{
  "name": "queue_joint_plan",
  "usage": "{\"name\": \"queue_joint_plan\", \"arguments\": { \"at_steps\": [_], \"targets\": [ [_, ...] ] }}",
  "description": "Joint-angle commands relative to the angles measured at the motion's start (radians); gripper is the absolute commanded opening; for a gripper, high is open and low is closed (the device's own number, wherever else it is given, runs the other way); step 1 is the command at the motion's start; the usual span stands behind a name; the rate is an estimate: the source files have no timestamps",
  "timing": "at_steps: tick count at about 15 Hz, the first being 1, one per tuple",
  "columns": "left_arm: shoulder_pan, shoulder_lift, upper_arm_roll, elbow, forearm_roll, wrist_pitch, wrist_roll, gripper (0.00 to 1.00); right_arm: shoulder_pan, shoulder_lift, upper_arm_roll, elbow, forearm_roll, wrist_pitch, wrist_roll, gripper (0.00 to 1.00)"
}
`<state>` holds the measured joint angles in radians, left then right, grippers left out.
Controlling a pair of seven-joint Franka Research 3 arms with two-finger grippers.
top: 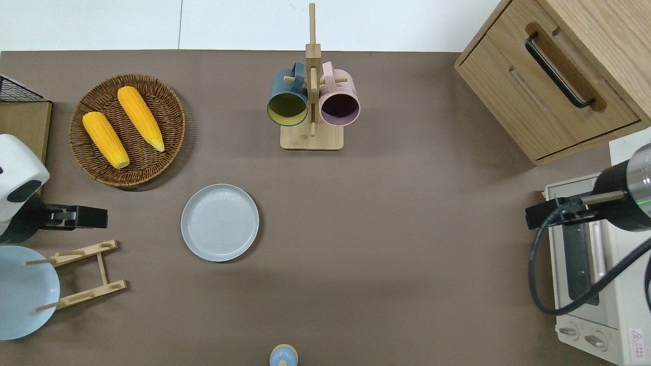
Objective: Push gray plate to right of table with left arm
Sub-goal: 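Move the left gripper out to the edge of the gray plate nearest it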
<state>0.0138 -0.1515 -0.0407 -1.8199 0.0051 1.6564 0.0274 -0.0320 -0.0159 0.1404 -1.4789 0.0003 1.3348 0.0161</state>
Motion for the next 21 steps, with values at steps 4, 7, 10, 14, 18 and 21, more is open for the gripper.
{"name": "queue_joint_plan", "arguments": {
  "at_steps": [4,7,10,14,18,21],
  "targets": [
    [-0.023,-0.003,0.004,-0.122,-0.028,0.14,-0.029,0.99,-0.019,-0.002,0.016,0.009,0.004,-0.016,0.013,0.983],
    [-0.028,0.001,0.001,-0.177,-0.034,0.212,-0.029,0.99,-0.02,-0.002,0.016,0.009,0.004,-0.016,0.012,0.983],
    [-0.031,0.001,-0.001,-0.249,-0.043,0.296,-0.029,0.99,-0.02,-0.002,0.016,0.009,0.004,-0.016,0.013,0.983],
    [-0.047,0.012,-0.01,-0.323,-0.059,0.388,-0.034,0.99,-0.02,-0.002,0.016,0.009,0.004,-0.016,0.013,0.983],
    [-0.052,0.018,-0.01,-0.384,-0.059,0.471,-0.034,0.99,-0.02,-0.002,0.016,0.009,0.004,-0.016,0.013,0.983],
    [-0.054,0.047,-0.01,-0.416,-0.062,0.529,-0.034,0.99,-0.019,-0.002,0.016,0.009,0.004,-0.016,0.013,0.983]
  ]
}}
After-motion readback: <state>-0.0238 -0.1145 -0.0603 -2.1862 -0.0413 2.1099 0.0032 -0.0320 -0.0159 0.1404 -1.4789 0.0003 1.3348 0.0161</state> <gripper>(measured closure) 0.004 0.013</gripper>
